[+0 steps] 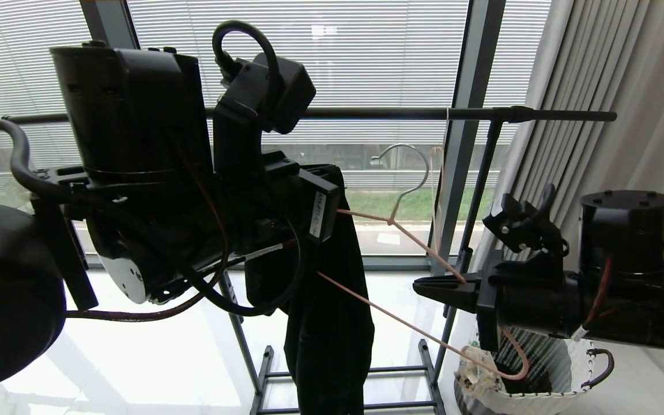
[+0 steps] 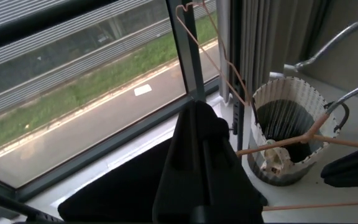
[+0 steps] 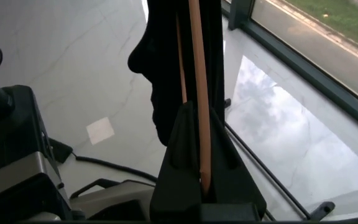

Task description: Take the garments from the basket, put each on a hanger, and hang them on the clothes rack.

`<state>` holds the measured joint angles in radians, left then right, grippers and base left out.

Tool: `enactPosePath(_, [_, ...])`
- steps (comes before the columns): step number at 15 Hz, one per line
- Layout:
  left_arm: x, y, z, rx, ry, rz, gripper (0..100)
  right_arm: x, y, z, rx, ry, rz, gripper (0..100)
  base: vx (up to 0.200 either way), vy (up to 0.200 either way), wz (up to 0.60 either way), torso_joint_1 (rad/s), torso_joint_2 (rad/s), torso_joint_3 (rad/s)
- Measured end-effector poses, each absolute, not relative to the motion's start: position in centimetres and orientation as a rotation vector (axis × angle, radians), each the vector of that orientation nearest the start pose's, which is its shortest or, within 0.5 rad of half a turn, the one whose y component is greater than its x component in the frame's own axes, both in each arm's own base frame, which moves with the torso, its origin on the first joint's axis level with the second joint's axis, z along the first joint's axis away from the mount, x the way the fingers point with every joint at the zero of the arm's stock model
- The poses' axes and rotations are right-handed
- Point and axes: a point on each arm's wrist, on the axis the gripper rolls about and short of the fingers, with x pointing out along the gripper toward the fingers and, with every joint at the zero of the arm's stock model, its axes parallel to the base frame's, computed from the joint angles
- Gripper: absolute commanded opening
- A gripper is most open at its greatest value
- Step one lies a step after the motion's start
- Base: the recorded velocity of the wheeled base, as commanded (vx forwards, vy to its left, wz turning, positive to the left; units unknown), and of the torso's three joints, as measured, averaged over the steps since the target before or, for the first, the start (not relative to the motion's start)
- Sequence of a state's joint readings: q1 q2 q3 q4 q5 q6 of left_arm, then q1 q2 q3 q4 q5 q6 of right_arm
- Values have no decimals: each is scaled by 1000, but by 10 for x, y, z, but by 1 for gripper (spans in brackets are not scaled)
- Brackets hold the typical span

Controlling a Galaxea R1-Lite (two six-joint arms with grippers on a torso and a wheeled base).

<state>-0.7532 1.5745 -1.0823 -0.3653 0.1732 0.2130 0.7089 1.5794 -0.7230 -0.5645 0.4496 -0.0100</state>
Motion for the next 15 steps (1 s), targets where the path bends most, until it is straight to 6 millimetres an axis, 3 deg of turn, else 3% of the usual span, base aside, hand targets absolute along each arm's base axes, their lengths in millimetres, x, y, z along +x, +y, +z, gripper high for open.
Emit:
enactPosePath(5, [212, -197, 274, 261, 41, -601, 0, 206, 211, 194, -31, 290, 1195, 0, 0, 0, 0, 0, 0, 0])
enactPosePath(10, [209, -200, 275, 262, 36, -614, 0, 216, 232, 197, 15, 301, 1121, 0, 0, 0, 0, 0, 0, 0])
enactPosePath(15, [222, -186, 267, 338, 54, -546, 0, 225, 238, 201, 77, 306, 969, 0, 0, 0, 0, 0, 0, 0])
